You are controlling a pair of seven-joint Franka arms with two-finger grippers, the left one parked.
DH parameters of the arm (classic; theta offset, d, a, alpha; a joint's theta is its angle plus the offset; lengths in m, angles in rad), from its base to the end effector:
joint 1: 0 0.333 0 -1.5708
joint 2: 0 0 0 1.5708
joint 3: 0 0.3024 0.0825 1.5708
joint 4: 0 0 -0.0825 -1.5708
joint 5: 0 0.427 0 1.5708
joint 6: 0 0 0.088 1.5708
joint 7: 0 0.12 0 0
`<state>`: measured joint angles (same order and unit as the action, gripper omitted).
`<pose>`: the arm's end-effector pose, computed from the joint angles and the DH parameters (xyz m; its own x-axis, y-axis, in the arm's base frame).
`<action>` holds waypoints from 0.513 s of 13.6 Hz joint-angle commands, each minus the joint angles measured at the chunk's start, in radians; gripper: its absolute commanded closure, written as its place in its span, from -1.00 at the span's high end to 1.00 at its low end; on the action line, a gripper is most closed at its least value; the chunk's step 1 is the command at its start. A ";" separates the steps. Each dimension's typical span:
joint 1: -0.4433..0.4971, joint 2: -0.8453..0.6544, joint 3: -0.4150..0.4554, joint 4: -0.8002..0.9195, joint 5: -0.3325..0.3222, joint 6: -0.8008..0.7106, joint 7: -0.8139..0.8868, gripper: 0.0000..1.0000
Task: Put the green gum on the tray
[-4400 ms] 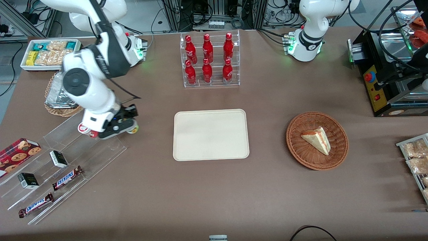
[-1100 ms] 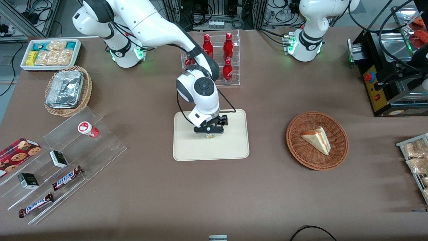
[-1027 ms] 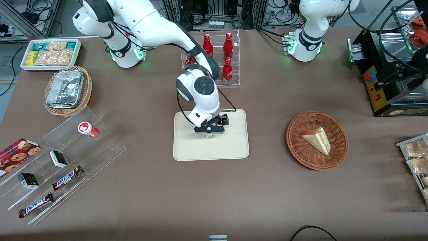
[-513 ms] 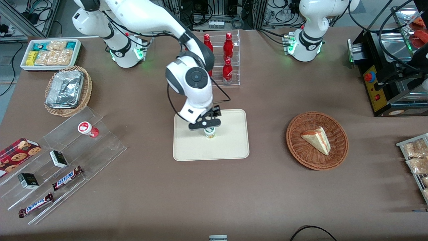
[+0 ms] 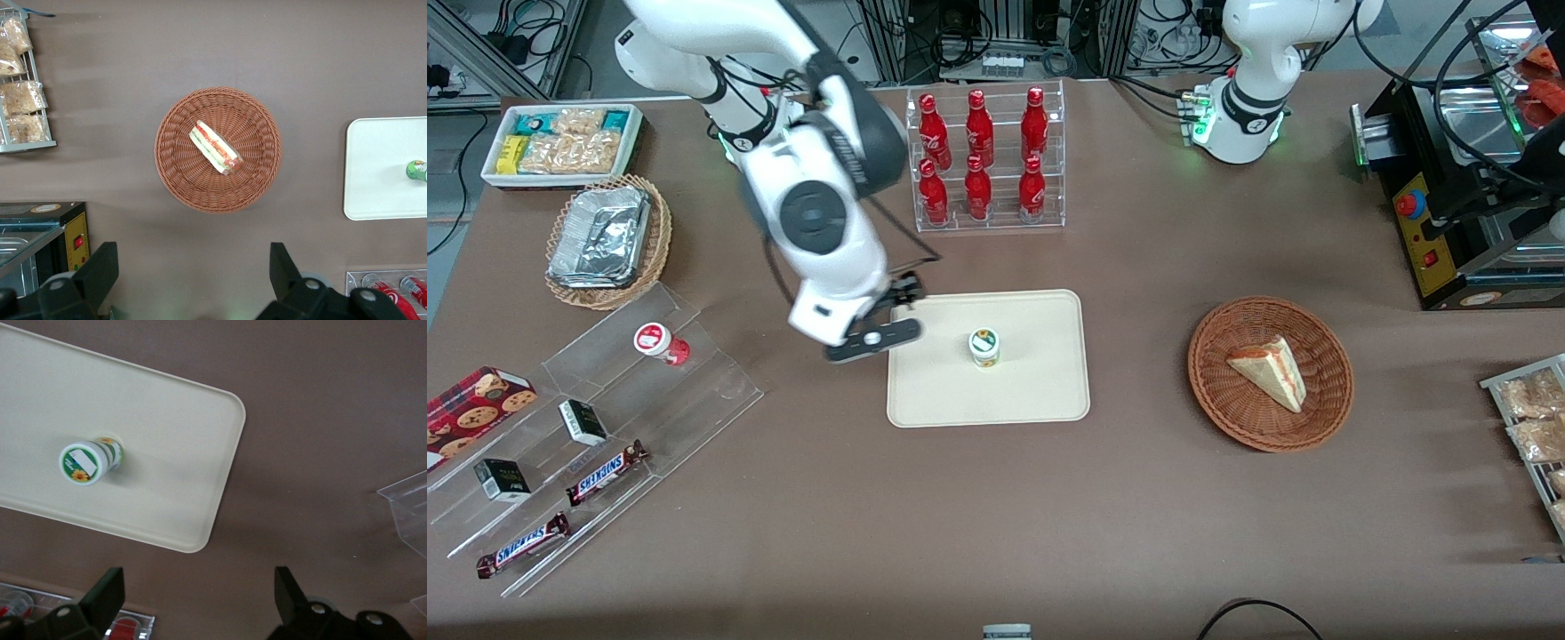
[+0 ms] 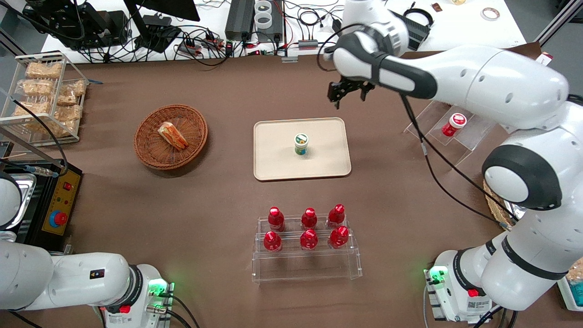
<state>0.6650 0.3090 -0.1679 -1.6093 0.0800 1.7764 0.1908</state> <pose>0.5810 0.3341 0.3994 0.9493 0.2820 -0.1392 0.2850 -0.9585 0.0019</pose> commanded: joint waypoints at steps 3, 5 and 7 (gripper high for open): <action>-0.140 -0.066 0.007 -0.006 0.012 -0.064 -0.215 1.00; -0.214 -0.086 0.016 -0.009 0.012 -0.064 -0.266 1.00; -0.313 -0.112 0.057 -0.023 0.014 -0.064 -0.328 1.00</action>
<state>0.4322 0.2389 -0.1524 -1.6102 0.0800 1.7311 -0.0828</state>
